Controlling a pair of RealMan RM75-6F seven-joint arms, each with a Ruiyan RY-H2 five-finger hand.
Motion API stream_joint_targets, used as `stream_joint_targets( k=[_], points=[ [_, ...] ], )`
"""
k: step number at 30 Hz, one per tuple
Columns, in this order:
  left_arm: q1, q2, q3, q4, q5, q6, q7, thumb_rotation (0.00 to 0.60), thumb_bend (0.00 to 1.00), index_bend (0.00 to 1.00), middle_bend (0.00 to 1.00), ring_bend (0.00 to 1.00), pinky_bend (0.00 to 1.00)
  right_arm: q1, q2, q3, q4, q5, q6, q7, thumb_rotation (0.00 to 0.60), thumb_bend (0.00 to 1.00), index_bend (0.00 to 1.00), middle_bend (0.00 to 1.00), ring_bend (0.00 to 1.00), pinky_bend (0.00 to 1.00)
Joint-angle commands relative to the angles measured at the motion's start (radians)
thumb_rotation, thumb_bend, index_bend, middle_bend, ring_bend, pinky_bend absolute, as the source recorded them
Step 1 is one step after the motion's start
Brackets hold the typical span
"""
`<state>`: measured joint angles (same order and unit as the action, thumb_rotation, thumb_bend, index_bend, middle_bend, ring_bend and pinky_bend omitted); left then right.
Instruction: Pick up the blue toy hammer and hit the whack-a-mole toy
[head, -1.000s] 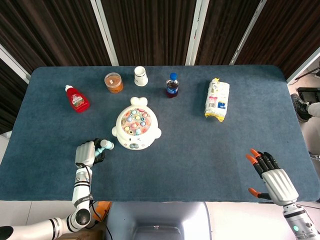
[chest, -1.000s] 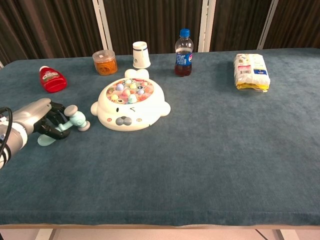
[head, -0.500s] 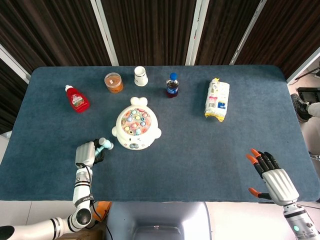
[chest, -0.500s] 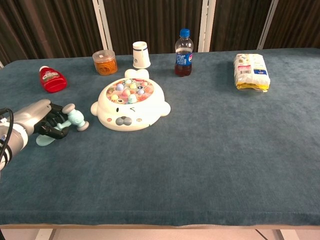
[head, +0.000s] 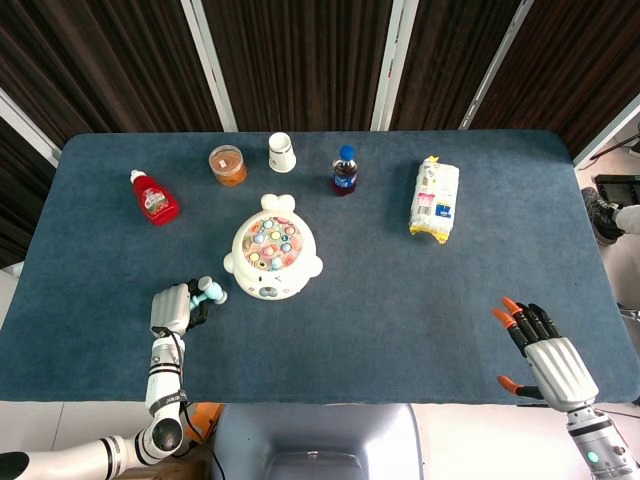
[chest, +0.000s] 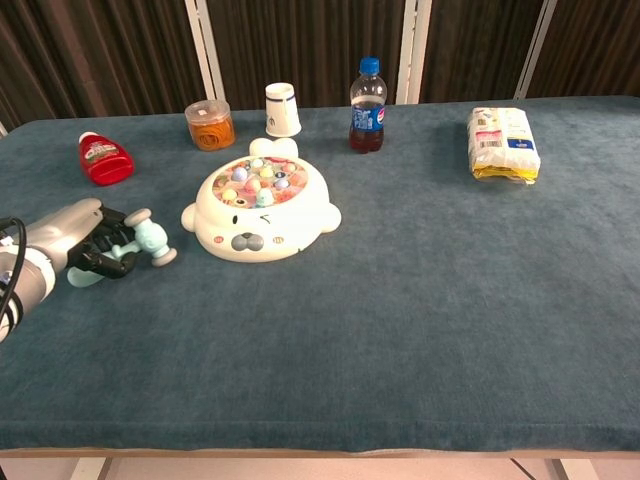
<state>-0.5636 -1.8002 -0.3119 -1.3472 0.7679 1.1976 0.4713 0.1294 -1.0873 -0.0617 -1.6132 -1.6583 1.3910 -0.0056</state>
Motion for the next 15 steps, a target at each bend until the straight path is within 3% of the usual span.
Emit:
stream_joint_targets(
  k=[1,7,15],
  points=[
    [0.003,-0.006,0.01,0.011,0.021,0.015,-0.004,0.6,0.57,0.52,0.55,0.39,0.48,0.0,0.001,0.0,0.001,-0.001,0.0,0.001,0.6,0.25,0.0,0.0,0.0,0.0],
    [0.012,-0.016,0.023,0.021,0.066,0.04,-0.024,0.6,0.6,0.55,0.58,0.42,0.52,0.0,0.001,-0.001,0.0,-0.001,-0.001,0.002,0.6,0.25,0.0,0.0,0.0,0.0],
    [0.033,-0.061,0.059,0.106,0.201,0.126,-0.093,0.6,0.74,0.62,0.67,0.51,0.61,-0.001,0.002,-0.002,0.0,-0.004,0.003,0.004,0.6,0.25,0.0,0.0,0.0,0.0]
  ],
)
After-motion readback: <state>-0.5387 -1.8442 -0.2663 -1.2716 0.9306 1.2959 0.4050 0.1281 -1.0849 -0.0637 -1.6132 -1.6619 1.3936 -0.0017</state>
